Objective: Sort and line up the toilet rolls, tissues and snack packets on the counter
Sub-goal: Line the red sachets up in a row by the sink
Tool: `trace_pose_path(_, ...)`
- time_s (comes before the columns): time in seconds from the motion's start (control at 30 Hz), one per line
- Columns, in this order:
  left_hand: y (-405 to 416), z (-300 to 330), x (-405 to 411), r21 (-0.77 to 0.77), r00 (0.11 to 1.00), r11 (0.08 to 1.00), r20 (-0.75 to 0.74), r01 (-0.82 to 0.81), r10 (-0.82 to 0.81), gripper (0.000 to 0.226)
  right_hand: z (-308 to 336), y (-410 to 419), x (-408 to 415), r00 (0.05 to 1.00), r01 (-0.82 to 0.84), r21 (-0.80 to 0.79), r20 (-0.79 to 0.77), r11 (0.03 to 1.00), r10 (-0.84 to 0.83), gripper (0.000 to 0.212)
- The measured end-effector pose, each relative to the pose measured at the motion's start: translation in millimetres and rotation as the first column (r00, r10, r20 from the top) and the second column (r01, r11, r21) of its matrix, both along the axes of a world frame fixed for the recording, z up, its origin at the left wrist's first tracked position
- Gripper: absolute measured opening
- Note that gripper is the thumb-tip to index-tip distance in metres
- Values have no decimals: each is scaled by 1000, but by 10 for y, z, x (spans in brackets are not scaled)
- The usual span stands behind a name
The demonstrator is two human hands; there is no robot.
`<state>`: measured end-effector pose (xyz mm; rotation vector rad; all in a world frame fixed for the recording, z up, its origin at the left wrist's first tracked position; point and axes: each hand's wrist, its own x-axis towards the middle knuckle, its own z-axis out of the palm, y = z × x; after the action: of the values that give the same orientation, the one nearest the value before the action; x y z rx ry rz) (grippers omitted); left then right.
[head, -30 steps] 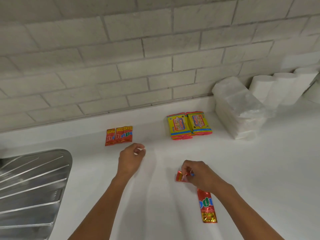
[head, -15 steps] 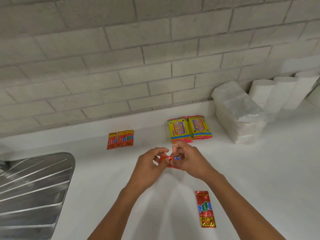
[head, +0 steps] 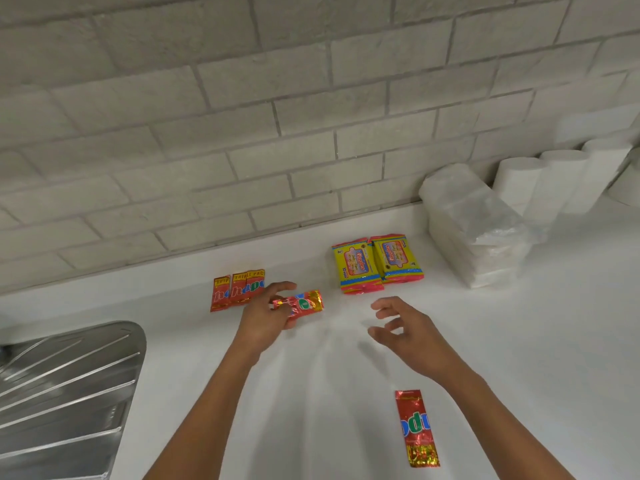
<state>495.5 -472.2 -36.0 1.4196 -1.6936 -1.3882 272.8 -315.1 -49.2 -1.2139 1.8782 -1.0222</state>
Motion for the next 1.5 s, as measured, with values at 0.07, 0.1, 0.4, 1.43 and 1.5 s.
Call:
trace_pose_path(0.07,-195,-81,0,77,995,994,-54,-73,78,40,-37,84,-49,1000,-10,51,-27,999,11,32)
trace_pose_path(0.1,-290,-121,-9,95,990,989,-77,-113,120,39,-56,121,-69,999,-13,80,-39,997,16,31)
trace_pose_path(0.4,-912,-455,-199,29,925,925,-24,-379,380,23,-218,346,-170,994,12,221,-107,975,12,26)
trace_pose_path(1.43,-842,-724,-53,-371,749,926,633,71,196,38,-546,638,-210,897,-169,428,-307,888,319,37)
trace_pose_path(1.5,-760,-715,-53,-355,760,933,620,52,194,41,-532,634,-213,891,-176,434,-311,883,330,32)
